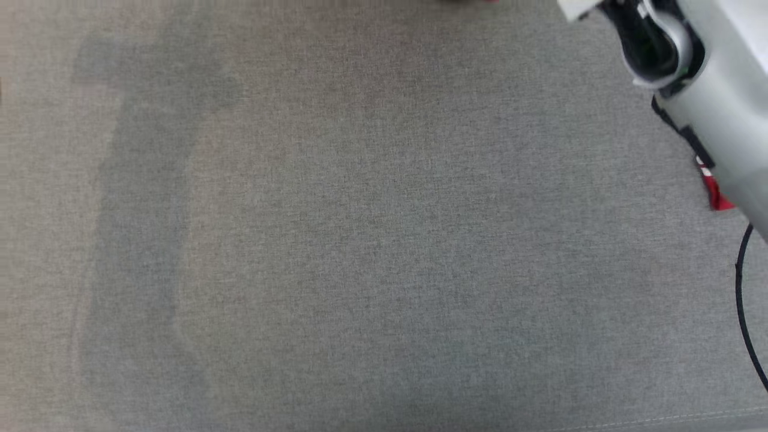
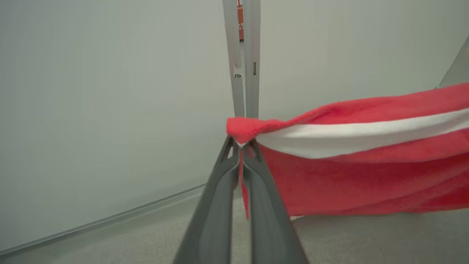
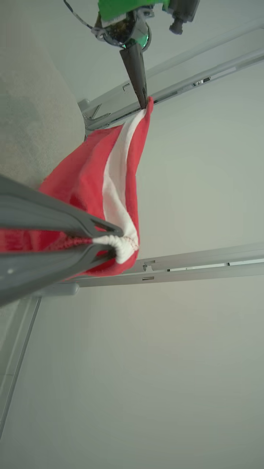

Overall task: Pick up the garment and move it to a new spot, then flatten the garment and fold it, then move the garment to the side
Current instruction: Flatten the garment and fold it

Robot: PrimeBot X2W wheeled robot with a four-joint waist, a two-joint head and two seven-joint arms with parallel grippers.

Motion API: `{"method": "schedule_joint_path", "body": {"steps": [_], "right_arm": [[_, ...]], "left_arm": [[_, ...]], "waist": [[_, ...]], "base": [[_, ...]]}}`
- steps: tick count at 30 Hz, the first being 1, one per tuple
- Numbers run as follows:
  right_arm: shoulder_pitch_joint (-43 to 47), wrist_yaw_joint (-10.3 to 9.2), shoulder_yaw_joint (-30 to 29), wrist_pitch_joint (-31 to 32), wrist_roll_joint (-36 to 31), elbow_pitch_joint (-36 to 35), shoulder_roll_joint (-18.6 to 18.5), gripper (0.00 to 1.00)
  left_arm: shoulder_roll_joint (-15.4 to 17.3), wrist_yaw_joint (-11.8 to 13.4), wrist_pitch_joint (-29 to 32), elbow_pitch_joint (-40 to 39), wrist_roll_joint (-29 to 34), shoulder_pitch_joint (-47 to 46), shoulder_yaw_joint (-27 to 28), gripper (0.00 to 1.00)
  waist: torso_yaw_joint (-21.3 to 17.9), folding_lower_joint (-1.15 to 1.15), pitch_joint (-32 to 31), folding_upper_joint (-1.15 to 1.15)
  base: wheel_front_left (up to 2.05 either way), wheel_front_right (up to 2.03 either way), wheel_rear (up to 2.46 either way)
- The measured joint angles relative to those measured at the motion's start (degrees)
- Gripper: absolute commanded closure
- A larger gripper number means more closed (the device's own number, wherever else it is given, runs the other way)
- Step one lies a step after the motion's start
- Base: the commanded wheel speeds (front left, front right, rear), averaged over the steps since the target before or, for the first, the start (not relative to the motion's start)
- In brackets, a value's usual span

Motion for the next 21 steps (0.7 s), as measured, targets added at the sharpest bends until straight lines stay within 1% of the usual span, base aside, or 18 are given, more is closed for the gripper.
{"method": "schedule_joint_path", "body": {"steps": [4,6,10,14,17,21], "right_arm": [[7.6,0.0,3.9,0.0,2.7,-2.4,-1.6,1.0],[11.8,0.0,7.3,0.0,4.5,-3.7,-2.7,1.0],[17.3,0.0,15.3,0.1,7.9,-6.9,-6.2,1.0],[21.6,0.0,22.2,1.5,11.0,-10.5,-10.1,1.0],[24.7,0.0,25.5,3.7,13.3,-13.9,-13.0,1.0],[28.7,0.0,27.2,8.2,13.8,-19.1,-16.4,1.0]], "left_arm": [[2.6,0.0,3.7,-2.2,-6.1,8.0,-2.4,1.0],[4.5,0.0,6.4,-4.5,-9.2,12.2,-3.8,1.0],[9.2,0.0,12.9,-9.4,-15.2,20.1,-5.7,1.0],[13.2,0.2,19.1,-15.6,-18.8,27.0,-7.9,1.0],[17.0,1.8,24.0,-22.5,-21.8,32.7,-10.0,1.0],[22.1,4.7,28.7,-31.5,-24.8,38.2,-11.8,1.0]], "waist": [[-0.1,0.0,-3.6,0.0],[-0.2,0.0,-5.9,0.0],[-0.4,-0.01,-10.7,0.0],[-0.5,-0.01,-15.1,0.0],[-0.6,-0.01,-18.6,0.0],[-0.6,-0.01,-22.3,0.0]], "base": [[0.0,0.0,0.0],[0.0,0.0,0.0],[0.0,0.0,0.0],[0.0,0.0,0.0],[0.0,0.0,0.0],[0.0,0.0,0.0]]}}
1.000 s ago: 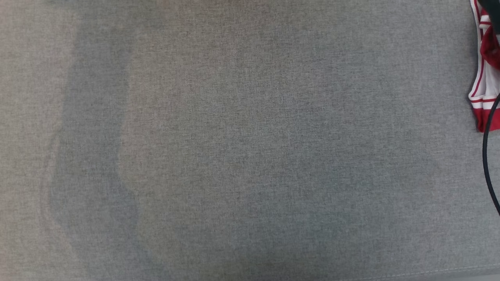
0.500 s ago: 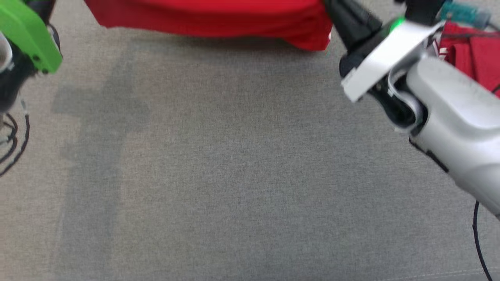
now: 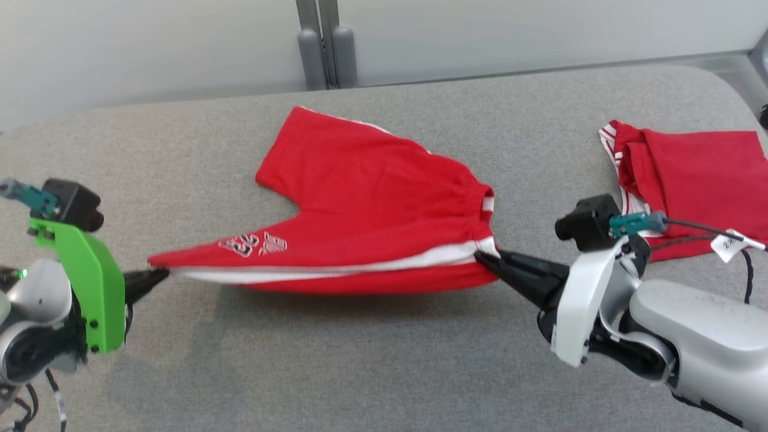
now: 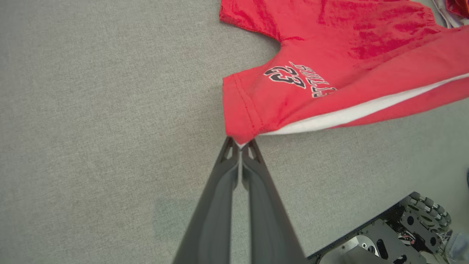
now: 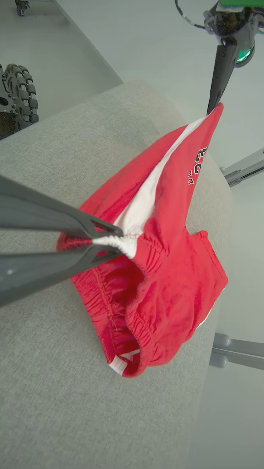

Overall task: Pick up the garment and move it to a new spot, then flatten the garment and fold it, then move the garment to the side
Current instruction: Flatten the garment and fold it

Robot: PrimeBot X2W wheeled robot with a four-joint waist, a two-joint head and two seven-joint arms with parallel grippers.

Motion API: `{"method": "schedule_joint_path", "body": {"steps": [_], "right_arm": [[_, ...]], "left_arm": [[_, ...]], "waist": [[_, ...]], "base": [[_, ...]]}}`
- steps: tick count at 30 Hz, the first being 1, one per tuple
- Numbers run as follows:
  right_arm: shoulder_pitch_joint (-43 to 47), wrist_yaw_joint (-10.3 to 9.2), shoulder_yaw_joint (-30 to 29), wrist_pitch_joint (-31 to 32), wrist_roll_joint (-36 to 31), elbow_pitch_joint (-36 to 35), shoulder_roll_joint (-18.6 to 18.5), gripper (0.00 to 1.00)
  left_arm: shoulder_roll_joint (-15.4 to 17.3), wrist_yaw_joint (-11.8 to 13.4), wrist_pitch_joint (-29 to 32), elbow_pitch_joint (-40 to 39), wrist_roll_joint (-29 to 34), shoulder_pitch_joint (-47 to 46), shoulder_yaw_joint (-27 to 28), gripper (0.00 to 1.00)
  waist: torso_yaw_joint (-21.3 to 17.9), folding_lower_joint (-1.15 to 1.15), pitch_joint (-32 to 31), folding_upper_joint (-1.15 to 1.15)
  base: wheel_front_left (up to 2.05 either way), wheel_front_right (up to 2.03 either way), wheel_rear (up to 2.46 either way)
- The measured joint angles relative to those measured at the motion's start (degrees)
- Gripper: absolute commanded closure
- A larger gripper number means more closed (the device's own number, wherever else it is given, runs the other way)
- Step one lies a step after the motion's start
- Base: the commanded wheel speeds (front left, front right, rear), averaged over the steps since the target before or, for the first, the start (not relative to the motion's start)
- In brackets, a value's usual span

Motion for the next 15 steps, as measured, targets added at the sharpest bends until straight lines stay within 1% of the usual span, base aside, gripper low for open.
{"method": "schedule_joint_path", "body": {"steps": [2,6,9,12,15], "right_arm": [[2.2,0.0,0.2,2.6,0.2,-3.0,-1.8,1.0],[6.9,0.0,0.4,8.2,1.9,-8.0,-5.2,1.0],[9.7,0.0,0.5,12.0,2.6,-11.3,-7.7,1.0],[10.5,0.0,0.4,14.4,2.5,-13.7,-9.0,1.0],[10.6,0.0,-1.2,15.2,3.0,-15.2,-9.3,1.0]], "left_arm": [[2.8,1.9,2.5,-4.6,-2.0,2.8,-0.8,1.0],[8.2,4.6,7.4,-13.3,-6.9,7.2,-2.4,1.0],[11.6,6.3,9.4,-18.0,-9.5,8.9,-2.6,1.0],[13.9,7.5,9.8,-21.0,-10.5,9.2,-2.3,1.0],[14.7,8.2,10.1,-22.3,-11.1,9.0,-1.5,1.0]], "waist": [[0.0,0.0,-1.7,0.0],[-0.2,0.0,-3.9,0.0],[-0.5,0.0,-4.5,0.0],[-0.9,0.0,-4.1,0.0],[-1.5,0.0,-3.1,0.0]], "base": [[0.0,0.0,0.0],[0.0,0.0,0.0],[0.0,0.0,0.0],[0.0,0.0,0.0],[0.0,0.0,0.0]]}}
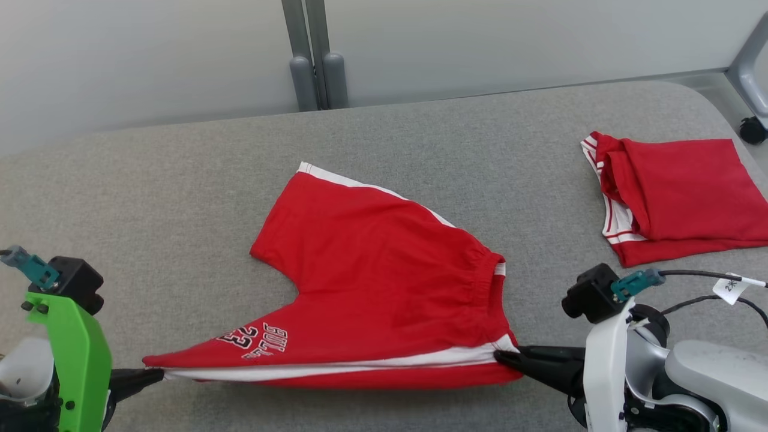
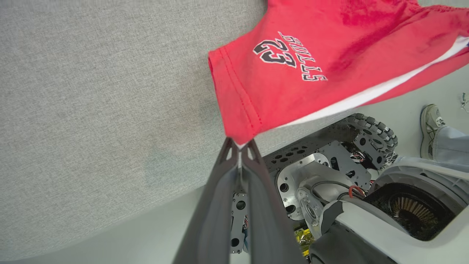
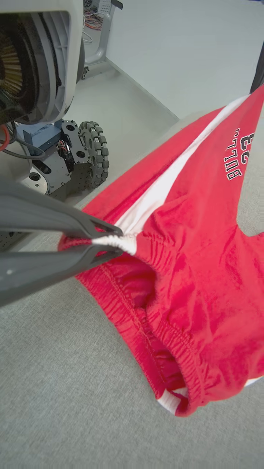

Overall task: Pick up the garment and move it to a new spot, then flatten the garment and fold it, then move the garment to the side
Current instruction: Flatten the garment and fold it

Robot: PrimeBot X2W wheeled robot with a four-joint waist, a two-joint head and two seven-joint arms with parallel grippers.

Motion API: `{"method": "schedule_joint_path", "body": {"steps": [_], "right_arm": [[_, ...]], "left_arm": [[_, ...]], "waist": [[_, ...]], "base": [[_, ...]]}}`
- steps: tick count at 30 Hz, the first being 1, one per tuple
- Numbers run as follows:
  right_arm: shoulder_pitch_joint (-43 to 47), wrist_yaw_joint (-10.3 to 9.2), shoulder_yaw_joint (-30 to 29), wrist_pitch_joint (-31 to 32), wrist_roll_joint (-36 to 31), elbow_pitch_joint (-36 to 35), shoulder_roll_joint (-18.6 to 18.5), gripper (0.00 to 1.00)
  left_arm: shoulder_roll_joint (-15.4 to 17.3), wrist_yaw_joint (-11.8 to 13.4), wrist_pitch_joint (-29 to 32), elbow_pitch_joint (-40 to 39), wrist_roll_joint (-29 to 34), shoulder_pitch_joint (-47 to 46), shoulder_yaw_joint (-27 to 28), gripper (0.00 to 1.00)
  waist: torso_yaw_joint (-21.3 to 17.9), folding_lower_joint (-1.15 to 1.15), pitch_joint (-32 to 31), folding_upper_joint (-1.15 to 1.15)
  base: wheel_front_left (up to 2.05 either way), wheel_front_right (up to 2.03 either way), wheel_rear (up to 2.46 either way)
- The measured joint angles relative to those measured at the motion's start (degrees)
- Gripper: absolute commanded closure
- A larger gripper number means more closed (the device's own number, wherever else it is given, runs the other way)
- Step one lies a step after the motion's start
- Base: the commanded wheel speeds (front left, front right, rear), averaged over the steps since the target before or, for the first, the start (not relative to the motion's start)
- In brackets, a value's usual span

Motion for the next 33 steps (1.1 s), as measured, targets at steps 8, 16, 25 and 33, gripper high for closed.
{"method": "schedule_joint_path", "body": {"steps": [8,16,25,33], "right_arm": [[-0.6,0.0,-6.9,0.6,2.0,0.9,2.3,1.0],[-1.5,-0.01,-14.0,-3.9,2.1,3.4,5.6,1.0],[0.6,-0.01,-19.2,-9.9,1.2,4.0,10.9,1.0],[1.9,-0.01,-22.2,-11.5,0.2,2.8,12.4,1.0]], "left_arm": [[-0.7,-0.4,6.2,1.9,0.6,-6.4,1.7,1.0],[-5.3,-1.1,12.5,7.1,4.6,-18.1,4.4,1.0],[-11.1,-2.3,16.3,14.5,8.0,-27.7,5.6,1.0],[-15.7,-3.2,16.9,21.7,10.4,-33.8,6.4,1.0]], "waist": [[-1.5,0.0,4.1,0.0],[-2.9,0.0,10.6,0.0],[-6.3,0.0,18.0,0.0],[-10.4,0.0,21.9,0.0]], "base": [[0.0,0.0,0.0],[0.0,0.0,0.0],[0.0,0.0,0.0],[0.0,0.0,0.0]]}}
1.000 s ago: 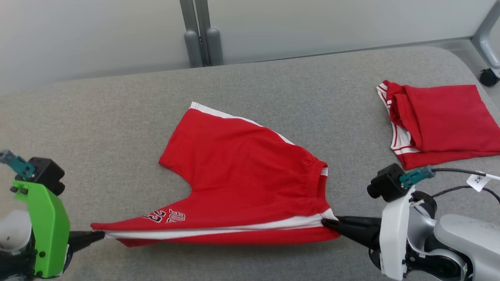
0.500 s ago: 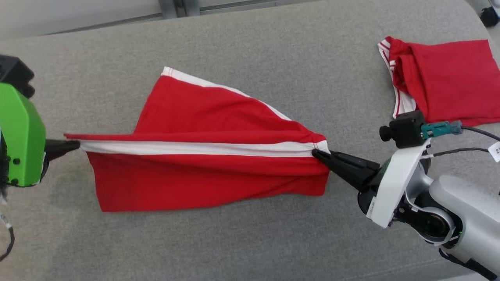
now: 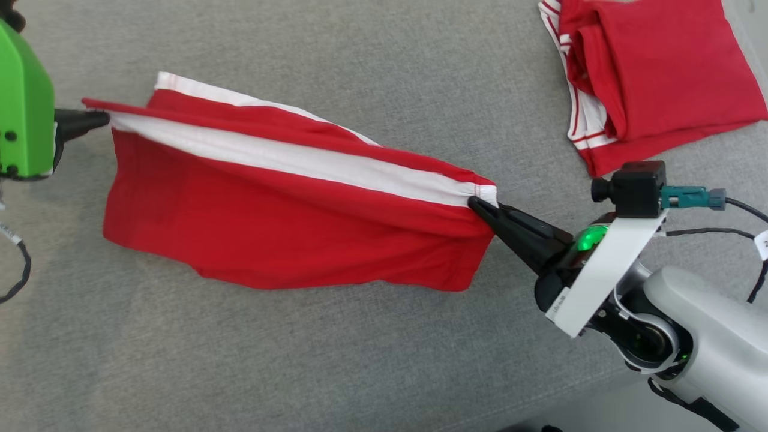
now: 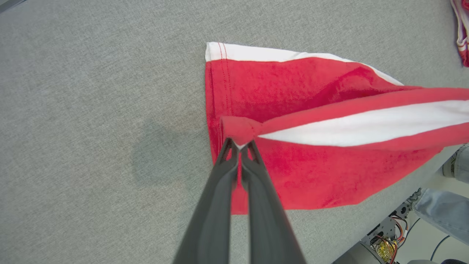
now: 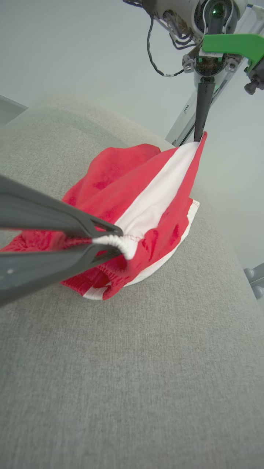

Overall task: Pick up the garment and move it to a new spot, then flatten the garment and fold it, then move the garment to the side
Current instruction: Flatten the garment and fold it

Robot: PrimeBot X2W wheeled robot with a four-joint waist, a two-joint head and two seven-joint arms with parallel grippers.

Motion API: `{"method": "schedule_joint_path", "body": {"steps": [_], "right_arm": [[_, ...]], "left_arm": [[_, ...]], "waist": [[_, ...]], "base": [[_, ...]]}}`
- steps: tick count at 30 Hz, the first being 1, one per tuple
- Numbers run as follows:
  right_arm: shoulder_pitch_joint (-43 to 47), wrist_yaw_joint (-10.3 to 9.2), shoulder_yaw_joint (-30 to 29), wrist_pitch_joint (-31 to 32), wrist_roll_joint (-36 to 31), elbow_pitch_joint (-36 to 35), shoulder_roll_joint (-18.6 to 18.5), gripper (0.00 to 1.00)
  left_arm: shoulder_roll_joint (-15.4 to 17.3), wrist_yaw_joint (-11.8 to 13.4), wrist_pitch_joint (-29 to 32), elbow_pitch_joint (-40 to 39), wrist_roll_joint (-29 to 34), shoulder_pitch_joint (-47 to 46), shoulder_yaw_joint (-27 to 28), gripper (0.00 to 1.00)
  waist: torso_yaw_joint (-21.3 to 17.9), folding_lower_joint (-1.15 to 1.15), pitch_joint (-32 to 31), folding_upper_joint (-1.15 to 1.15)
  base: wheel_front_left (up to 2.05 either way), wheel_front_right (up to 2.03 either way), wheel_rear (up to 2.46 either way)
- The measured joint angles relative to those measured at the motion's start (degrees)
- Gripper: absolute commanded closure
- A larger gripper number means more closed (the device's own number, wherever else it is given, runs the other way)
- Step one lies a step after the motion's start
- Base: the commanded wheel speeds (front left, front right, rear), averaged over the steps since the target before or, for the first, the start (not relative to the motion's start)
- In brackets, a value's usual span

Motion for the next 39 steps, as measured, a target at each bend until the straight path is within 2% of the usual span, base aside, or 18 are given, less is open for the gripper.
{"method": "schedule_joint_path", "body": {"steps": [8,9,11,12,13,14,23,30,39], "right_arm": [[-2.5,0.0,-0.3,1.1,-2.2,2.2,4.5,1.0],[-2.7,0.0,-0.3,1.2,-2.4,2.6,5.0,1.0],[-3.2,0.0,-0.4,1.3,-2.8,3.4,5.7,0.65],[-3.4,-0.01,-0.4,1.3,-3.0,3.8,6.1,0.48],[-3.5,0.0,-0.5,1.5,-3.1,4.1,6.3,0.04],[-3.5,0.0,-0.4,1.6,-3.1,4.4,6.5,0.0],[-1.0,0.0,-2.8,1.4,-2.9,5.6,5.0,0.0],[2.8,0.0,-7.2,-0.2,-2.6,4.1,2.6,0.0],[5.9,0.0,-11.1,-1.0,-3.3,2.5,2.6,0.0]], "left_arm": [[-4.1,-1.0,-0.9,8.6,1.1,-1.5,-0.7,1.0],[-4.8,-1.3,-1.4,9.4,1.3,-1.7,-0.7,0.76],[-5.6,-1.8,-2.0,11.0,1.5,-2.0,-0.7,0.0],[-6.0,-2.2,-2.2,11.9,1.6,-2.0,-0.7,0.0],[-6.4,-2.6,-2.4,12.6,1.6,-2.0,-0.8,0.0],[-6.8,-3.0,-2.6,13.0,1.6,-2.0,-1.0,0.0],[-8.2,-5.8,-4.5,15.6,1.7,-1.0,-1.3,0.0],[-6.6,-6.2,-4.7,16.4,1.8,1.6,-2.4,0.0],[-6.4,-6.3,-6.2,19.6,2.3,5.1,-3.3,0.0]], "waist": [[-3.2,0.0,3.9,0.0],[-3.5,0.0,4.3,0.0],[-3.9,0.0,4.9,0.0],[-4.1,0.0,5.0,0.0],[-4.1,0.0,5.0,0.0],[-4.1,0.01,4.9,0.0],[-2.8,0.0,1.5,0.0],[-2.3,0.0,-0.3,0.0],[-4.6,0.01,1.2,0.0]], "base": [[0.0,0.0,0.0],[0.0,0.0,0.0],[0.0,0.0,0.0],[0.0,0.0,0.0],[0.0,0.0,0.0],[0.0,0.0,0.0],[0.0,0.0,0.0],[0.0,0.0,0.0],[0.0,0.0,0.0]]}}
